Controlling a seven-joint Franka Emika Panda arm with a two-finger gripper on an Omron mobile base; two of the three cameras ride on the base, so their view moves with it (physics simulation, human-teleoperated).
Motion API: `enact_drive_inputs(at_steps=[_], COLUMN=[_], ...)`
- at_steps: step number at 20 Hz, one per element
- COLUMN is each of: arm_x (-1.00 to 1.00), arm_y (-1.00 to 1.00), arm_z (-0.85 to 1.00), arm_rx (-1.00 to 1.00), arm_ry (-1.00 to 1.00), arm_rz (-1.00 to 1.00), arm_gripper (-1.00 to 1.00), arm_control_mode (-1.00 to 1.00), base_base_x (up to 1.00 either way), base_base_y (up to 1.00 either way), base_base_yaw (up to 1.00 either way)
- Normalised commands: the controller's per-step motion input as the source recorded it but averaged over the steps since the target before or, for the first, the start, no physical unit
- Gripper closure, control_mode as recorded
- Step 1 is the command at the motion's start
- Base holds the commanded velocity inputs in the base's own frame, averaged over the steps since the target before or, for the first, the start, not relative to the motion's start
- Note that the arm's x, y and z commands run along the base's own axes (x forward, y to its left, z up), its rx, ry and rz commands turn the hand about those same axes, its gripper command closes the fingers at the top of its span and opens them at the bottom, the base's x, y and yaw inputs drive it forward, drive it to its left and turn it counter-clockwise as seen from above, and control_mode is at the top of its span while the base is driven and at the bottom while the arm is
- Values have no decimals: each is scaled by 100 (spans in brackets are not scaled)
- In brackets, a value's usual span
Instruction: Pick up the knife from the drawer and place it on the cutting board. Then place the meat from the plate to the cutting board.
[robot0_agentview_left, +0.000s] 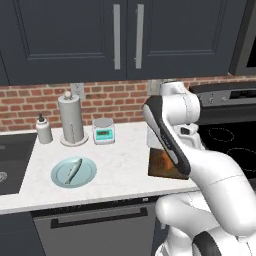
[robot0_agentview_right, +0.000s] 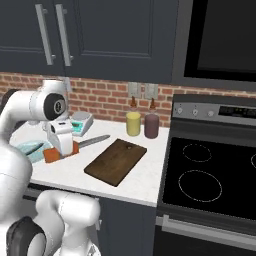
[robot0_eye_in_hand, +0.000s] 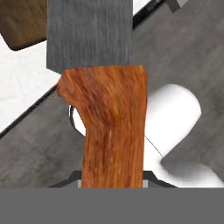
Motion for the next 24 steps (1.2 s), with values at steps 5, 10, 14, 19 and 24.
enact_drive_inputs(at_steps=[5,10,14,19,24], arm_x=[100,100,82,71,46], arm_y=[-100,-87,-46,-11,2], arm_z=[-71,-78,-61,-49,-62], arm_rx=[0,-2,-7,-5,6], arm_ry=[28,19,0,-5,-11], arm_rz=[8,24,34,31,3], arm_gripper=[100,100,100,100,100], arm_control_mode=[-100,-100,-100,-100,-100], base_base_x=[0,0,0,0,0], base_base_y=[0,0,0,0,0], base_base_yaw=[0,0,0,0,0])
